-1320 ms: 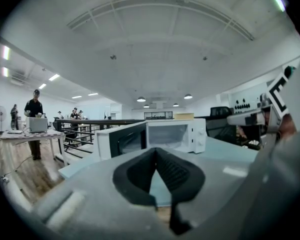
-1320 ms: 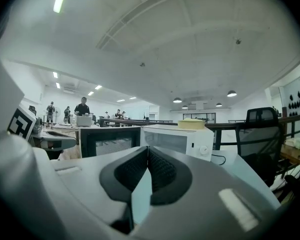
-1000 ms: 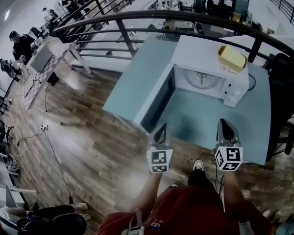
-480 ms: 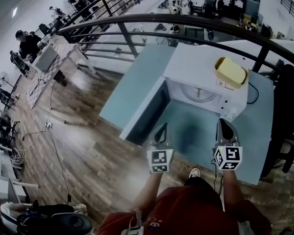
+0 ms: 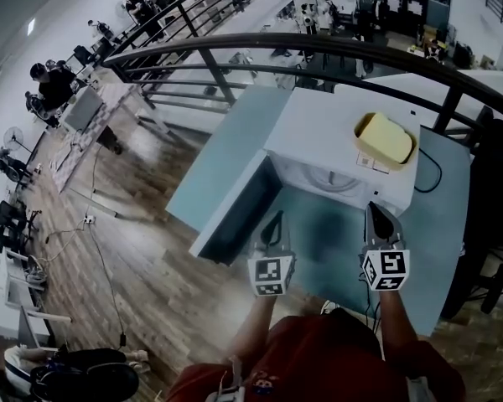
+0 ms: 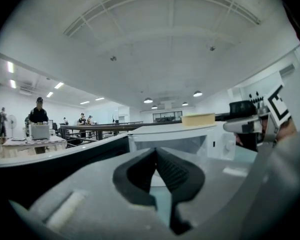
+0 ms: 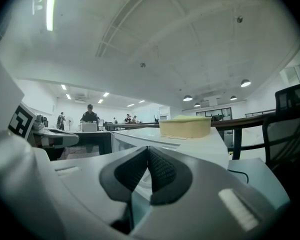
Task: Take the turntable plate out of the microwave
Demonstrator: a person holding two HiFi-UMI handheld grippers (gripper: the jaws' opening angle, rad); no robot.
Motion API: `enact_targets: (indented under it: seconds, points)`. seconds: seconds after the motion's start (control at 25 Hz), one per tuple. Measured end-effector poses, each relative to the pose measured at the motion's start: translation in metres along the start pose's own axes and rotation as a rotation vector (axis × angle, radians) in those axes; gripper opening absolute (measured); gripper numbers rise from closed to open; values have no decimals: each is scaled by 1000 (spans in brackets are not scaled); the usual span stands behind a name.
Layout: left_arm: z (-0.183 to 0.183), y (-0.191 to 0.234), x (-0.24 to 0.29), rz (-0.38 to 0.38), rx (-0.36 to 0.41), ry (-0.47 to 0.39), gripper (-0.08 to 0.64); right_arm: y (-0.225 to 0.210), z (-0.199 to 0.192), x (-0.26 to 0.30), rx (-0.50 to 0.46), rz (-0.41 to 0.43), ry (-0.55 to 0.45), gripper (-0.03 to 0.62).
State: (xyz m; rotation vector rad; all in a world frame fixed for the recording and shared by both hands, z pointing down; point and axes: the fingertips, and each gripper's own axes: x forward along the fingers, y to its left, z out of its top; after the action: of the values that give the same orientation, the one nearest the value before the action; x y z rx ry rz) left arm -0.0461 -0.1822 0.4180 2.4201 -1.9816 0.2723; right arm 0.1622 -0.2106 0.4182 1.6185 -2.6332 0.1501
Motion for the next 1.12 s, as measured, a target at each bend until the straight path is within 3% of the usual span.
enact_targets:
  seconds: [0.24,0.6,0.76,1.12]
  points:
    - [2,-18,19,-17,21,-11,-2,-18,-9,16,18,20,-10,2]
    - [-26,-4,45,11,8,27,-3,-3,-33,44,-22,82,46,2]
    - [-34,0,62,-55,5,2,-3,6,-44,68,-39,83,60,2]
    - [-62,6,99,-117,0,17,-2,9,-72,103,-76,51,116,2]
